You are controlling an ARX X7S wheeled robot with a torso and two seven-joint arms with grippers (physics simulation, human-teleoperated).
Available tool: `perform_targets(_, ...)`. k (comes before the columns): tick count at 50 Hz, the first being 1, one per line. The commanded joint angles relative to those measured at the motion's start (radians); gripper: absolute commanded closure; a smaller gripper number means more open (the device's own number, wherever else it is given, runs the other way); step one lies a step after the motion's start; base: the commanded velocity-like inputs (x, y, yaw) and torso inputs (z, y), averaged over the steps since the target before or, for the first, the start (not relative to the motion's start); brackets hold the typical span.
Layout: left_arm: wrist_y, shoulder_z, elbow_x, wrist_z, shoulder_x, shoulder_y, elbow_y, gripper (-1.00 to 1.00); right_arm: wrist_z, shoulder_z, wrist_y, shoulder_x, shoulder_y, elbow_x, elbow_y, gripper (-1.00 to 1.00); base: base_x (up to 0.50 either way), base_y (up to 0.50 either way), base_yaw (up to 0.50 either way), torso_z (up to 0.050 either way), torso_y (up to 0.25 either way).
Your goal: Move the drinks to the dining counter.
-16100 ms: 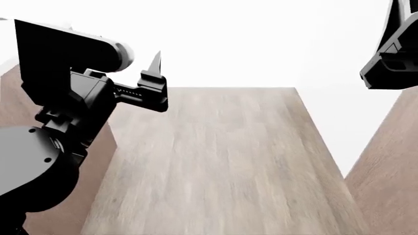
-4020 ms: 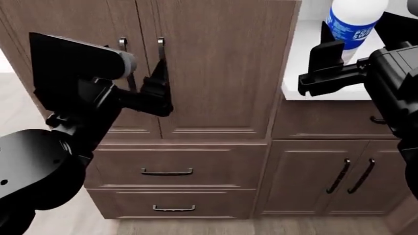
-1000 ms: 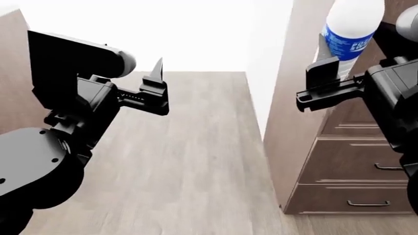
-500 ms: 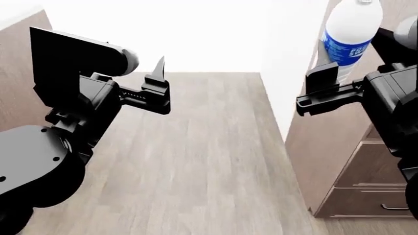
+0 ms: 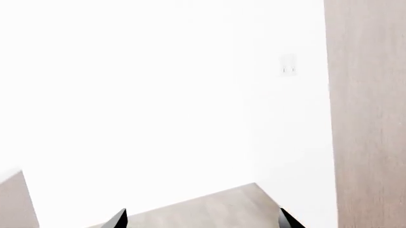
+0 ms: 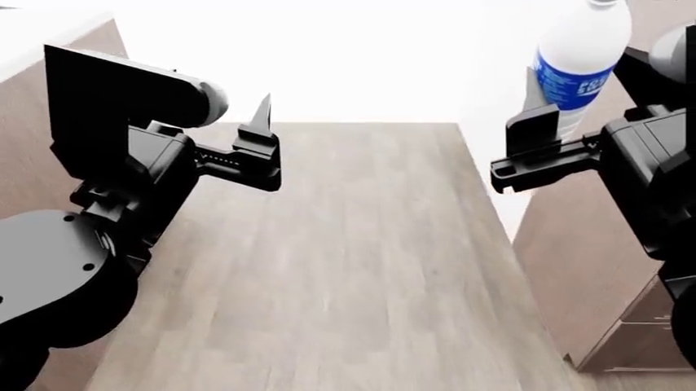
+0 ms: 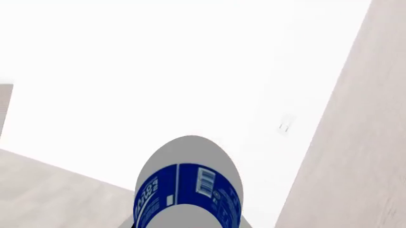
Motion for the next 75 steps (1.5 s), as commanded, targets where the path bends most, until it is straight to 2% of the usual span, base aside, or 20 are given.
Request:
perform_targets(1, 0.009, -0.01, -0.01, -0.001, -0.008, 0.008, 0.009, -1.0, 0.008, 0.015, 0.025, -0.021, 0.028, 0.004, 0.008, 1.0, 0.12, 0.5, 0.0, 0.0, 0.0)
perform_targets(46, 0.044, -0.006, 0.012, 0.016, -0.021, 0.04, 0.0, -1.0, 0.008, 0.014, 0.024, -0.019, 0.001, -0.011, 0.001, 1.0, 0.14, 0.5, 0.0, 0.0, 0.001)
perform_targets(53, 0.01, 0.003, -0.015, -0.013, -0.015, 0.0, 0.005, -1.0, -0.007, 0.027, -0.007, 0.018, -0.021, -0.03, -0.006, 1.0, 0.15, 0.5, 0.0, 0.0, 0.0)
perform_targets(75, 0.033, -0.006, -0.009, -0.006, -0.029, 0.024, 0.003, -1.0, 0.0, 0.024, 0.016, -0.015, -0.006, -0.026, 0.014, 1.0, 0.01, 0.5, 0.0, 0.0, 0.001)
